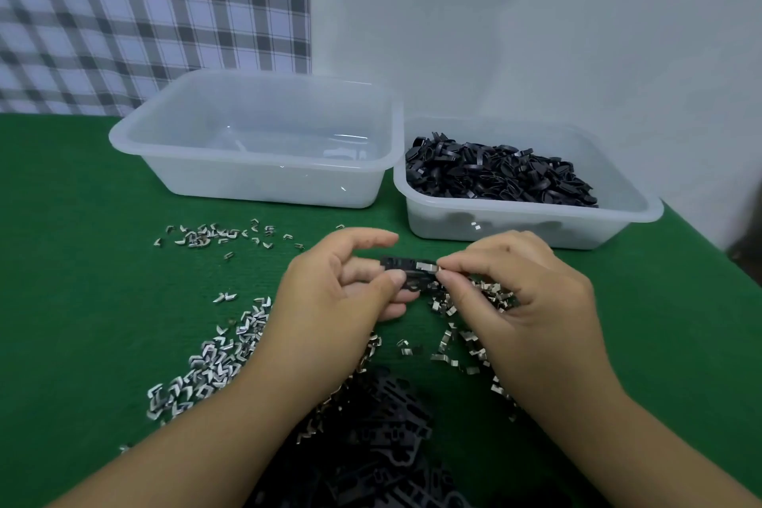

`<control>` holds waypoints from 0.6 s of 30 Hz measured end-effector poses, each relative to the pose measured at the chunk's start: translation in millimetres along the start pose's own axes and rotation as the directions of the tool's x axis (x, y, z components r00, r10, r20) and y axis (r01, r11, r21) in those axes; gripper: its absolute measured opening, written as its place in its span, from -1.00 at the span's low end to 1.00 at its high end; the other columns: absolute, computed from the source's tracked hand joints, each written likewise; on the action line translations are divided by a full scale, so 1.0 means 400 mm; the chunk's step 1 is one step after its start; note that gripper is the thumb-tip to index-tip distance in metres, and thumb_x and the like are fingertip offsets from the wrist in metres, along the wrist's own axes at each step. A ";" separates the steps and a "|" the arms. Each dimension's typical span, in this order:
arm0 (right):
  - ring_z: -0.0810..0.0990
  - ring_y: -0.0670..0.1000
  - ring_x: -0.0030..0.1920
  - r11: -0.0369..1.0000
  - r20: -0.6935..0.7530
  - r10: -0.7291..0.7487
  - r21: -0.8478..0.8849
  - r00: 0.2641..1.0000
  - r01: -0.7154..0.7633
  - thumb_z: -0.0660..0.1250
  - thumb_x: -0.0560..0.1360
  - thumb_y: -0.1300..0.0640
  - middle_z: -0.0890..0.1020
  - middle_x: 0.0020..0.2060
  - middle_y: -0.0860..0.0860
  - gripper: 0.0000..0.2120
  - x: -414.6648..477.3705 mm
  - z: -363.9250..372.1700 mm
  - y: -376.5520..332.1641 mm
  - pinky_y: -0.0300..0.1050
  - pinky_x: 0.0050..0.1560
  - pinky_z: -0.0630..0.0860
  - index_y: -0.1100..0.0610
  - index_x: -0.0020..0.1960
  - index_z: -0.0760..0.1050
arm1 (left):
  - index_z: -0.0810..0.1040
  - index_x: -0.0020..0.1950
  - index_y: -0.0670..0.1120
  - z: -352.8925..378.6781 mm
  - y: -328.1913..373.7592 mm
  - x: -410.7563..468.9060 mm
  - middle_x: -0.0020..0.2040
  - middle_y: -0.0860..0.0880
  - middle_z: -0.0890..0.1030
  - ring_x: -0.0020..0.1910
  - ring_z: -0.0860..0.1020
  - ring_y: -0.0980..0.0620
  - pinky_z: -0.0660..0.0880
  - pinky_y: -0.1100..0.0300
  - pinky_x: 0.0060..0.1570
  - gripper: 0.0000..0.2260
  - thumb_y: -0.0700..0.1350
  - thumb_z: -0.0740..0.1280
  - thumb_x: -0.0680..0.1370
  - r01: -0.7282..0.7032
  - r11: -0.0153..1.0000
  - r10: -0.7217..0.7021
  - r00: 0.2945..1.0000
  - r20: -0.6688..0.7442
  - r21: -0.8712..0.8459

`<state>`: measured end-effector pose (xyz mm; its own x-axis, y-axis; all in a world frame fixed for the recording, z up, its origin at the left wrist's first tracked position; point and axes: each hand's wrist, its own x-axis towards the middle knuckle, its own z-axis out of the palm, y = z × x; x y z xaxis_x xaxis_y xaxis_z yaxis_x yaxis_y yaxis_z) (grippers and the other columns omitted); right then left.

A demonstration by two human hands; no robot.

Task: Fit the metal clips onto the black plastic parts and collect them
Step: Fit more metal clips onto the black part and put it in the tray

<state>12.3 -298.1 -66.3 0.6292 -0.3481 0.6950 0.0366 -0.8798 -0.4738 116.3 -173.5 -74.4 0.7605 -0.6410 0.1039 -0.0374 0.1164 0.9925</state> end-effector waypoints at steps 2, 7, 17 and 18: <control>0.53 0.01 -0.19 0.999 -0.009 -0.022 -0.041 1.000 0.021 0.41 0.40 0.19 0.58 -0.28 -0.06 -0.95 -0.001 0.002 0.000 -0.19 -0.15 0.44 0.10 -0.16 0.65 | 0.60 -0.10 -0.09 0.001 0.003 0.000 -0.29 -0.10 0.70 -0.25 0.70 0.03 0.58 0.31 -0.30 -0.84 -0.35 0.38 0.47 0.022 0.999 -0.022 1.000 -0.008 -0.033; 0.50 0.01 -0.21 0.990 -0.034 -0.096 -0.105 0.995 0.092 0.41 0.40 0.21 0.57 -0.29 -0.03 -0.95 -0.001 0.006 0.000 -0.24 -0.16 0.42 0.14 -0.17 0.65 | 0.60 -0.23 -0.15 0.005 0.005 -0.004 -0.33 -0.12 0.70 -0.30 0.69 0.03 0.57 0.31 -0.35 -0.89 -0.34 0.42 0.42 0.039 0.998 -0.039 0.999 0.001 -0.041; 0.48 0.01 -0.23 0.986 -0.045 -0.126 -0.115 0.991 0.120 0.42 0.40 0.22 0.56 -0.31 0.00 -0.96 -0.004 0.012 0.000 -0.20 -0.19 0.42 0.16 -0.19 0.65 | 0.61 -0.22 -0.16 0.008 0.009 -0.005 -0.32 -0.14 0.70 -0.29 0.70 0.00 0.57 0.30 -0.35 -0.91 -0.34 0.41 0.43 0.070 0.994 -0.069 0.997 0.018 -0.087; 0.48 0.01 -0.24 0.985 -0.048 -0.130 -0.118 0.990 0.124 0.42 0.40 0.22 0.56 -0.31 0.00 -0.96 -0.005 0.012 0.000 -0.19 -0.19 0.42 0.17 -0.20 0.65 | 0.60 -0.21 -0.17 0.008 0.010 -0.005 -0.32 -0.14 0.70 -0.29 0.70 0.00 0.57 0.30 -0.35 -0.91 -0.34 0.41 0.44 0.074 0.993 -0.072 0.997 0.017 -0.091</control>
<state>14.9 -296.0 -70.3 0.5810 -0.2458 0.7759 0.0225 -0.9481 -0.3173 112.4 -174.1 -70.4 0.7497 -0.6609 0.0330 0.0776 0.1373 0.9875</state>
